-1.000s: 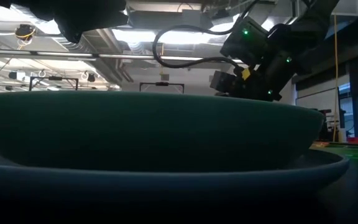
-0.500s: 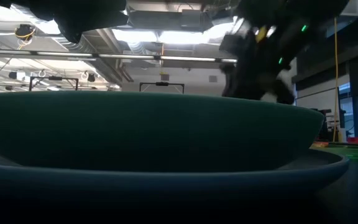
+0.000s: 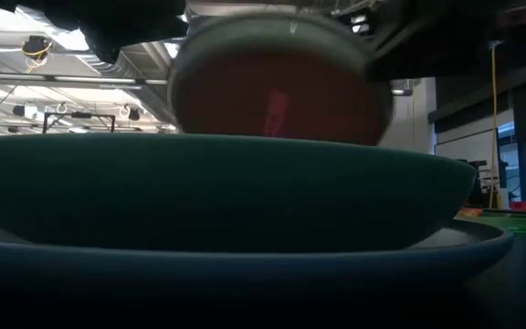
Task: Stack plastic plates
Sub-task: Stack the large light blue plate on top of the pink plate, then stack the light green plate on top of the large light blue plate, then stack the right orange plate on top of the light green plate
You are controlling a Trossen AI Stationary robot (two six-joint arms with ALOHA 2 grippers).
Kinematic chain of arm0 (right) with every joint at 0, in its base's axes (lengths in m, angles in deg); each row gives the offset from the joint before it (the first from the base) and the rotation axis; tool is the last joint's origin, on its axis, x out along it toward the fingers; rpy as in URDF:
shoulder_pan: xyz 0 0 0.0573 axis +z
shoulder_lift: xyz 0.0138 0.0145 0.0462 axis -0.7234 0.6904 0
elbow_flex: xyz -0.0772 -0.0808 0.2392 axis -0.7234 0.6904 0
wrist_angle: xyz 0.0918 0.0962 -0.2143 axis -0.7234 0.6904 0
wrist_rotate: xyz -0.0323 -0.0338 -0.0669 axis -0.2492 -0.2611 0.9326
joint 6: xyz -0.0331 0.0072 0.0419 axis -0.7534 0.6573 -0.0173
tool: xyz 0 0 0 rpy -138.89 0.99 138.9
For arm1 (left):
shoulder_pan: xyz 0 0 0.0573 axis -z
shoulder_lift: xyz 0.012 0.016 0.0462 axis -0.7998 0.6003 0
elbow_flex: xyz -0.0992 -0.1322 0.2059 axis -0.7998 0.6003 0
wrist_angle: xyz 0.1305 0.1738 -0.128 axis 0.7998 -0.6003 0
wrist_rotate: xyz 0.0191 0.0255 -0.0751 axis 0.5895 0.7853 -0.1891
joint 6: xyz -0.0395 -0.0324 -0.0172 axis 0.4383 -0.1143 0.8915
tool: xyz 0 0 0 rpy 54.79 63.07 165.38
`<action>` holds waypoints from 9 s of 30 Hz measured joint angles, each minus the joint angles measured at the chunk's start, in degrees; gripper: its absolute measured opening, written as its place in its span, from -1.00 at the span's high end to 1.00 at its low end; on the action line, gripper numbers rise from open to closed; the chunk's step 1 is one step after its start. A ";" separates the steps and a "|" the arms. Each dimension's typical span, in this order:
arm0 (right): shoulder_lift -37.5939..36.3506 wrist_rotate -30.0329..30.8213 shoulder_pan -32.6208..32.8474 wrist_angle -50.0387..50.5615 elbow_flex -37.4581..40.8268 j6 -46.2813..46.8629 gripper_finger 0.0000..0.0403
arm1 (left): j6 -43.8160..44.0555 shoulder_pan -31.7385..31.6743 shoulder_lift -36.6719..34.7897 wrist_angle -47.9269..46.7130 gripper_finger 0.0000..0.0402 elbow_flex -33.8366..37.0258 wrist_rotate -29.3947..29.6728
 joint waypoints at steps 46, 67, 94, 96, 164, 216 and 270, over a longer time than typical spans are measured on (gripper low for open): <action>-17.88 18.58 2.61 41.26 0.02 26.36 0.24 | 1.26 -0.26 0.00 -0.22 0.30 -0.02 0.96; -9.27 20.71 2.61 47.46 7.08 46.13 0.24 | 1.66 -1.49 0.00 -0.42 0.30 -0.02 0.85; -3.91 34.12 2.61 49.16 7.13 38.73 0.97 | 1.66 -1.49 0.00 -0.57 0.30 -0.02 0.82; -3.91 34.14 2.61 49.14 7.13 38.34 0.95 | 1.66 -1.49 0.00 -0.57 0.30 -0.02 0.83; 2.89 12.98 5.44 2.87 -1.09 8.64 0.96 | 2.60 -1.47 -0.02 -1.25 0.30 -0.02 -0.50; -13.73 35.39 -33.41 44.00 9.74 29.57 0.18 | 2.99 -1.81 -0.02 -1.33 0.30 -0.02 -0.48; -5.64 30.24 -35.50 33.12 10.66 20.33 0.98 | 4.24 -2.55 -0.02 -2.78 0.30 0.02 -0.19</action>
